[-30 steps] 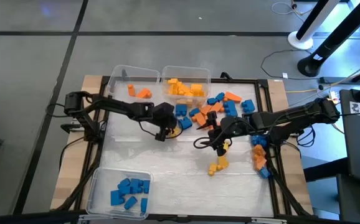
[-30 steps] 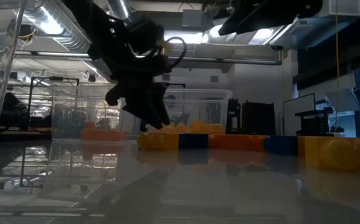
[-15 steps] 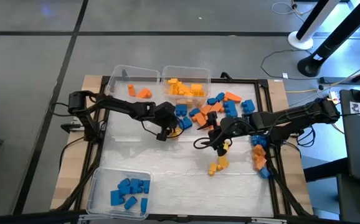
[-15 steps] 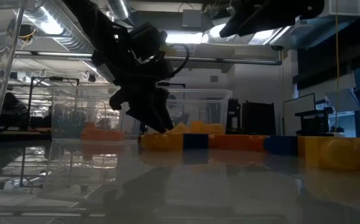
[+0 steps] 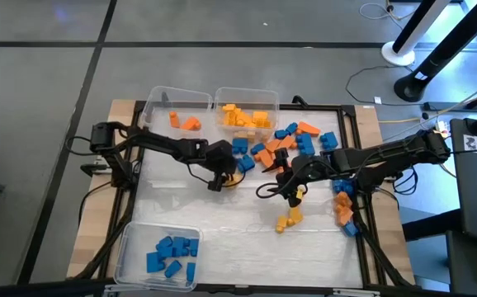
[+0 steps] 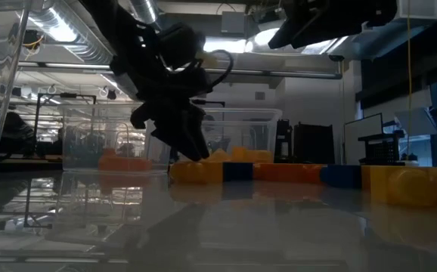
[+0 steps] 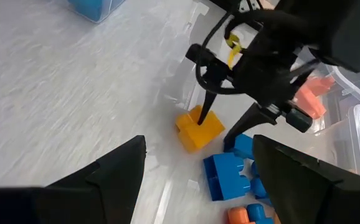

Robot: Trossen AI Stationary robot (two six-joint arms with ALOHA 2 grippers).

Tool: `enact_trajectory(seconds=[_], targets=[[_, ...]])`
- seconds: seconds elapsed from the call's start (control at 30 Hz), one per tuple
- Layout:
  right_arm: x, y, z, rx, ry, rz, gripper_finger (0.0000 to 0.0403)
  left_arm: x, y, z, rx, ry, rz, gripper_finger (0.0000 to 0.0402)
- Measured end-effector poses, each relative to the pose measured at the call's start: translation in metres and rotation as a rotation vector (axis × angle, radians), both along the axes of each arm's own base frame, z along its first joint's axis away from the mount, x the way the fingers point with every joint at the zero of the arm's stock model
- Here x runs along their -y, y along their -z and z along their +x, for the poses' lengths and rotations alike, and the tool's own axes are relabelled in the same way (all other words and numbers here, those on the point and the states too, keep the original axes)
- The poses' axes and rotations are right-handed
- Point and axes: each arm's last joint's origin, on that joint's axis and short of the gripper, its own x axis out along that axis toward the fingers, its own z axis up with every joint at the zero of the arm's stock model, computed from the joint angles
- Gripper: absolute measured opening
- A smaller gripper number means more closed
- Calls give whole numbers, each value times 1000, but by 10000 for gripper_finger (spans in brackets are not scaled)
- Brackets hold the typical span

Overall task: Sort blocks
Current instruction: Put the yellow game piece into the top right transparent bin

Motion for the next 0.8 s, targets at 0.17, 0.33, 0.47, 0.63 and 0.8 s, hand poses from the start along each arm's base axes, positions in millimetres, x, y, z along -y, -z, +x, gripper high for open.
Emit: enact_trajectory(seconds=[0.17,0.33,0.47,0.63,0.8], targets=[[0,0,0,-3,0,-1,292,5,-6,-2,8,7,3,210],[0,1,-1,-13,1,-3,292,7,-12,-1,38,4,0,210],[0,2,-1,-20,0,-5,292,7,-11,-2,32,4,-2,210],[0,2,-2,-28,1,-7,292,10,-11,-2,33,35,-12,210],[0,2,-2,-29,1,-7,292,12,-11,-2,35,95,-20,210]])
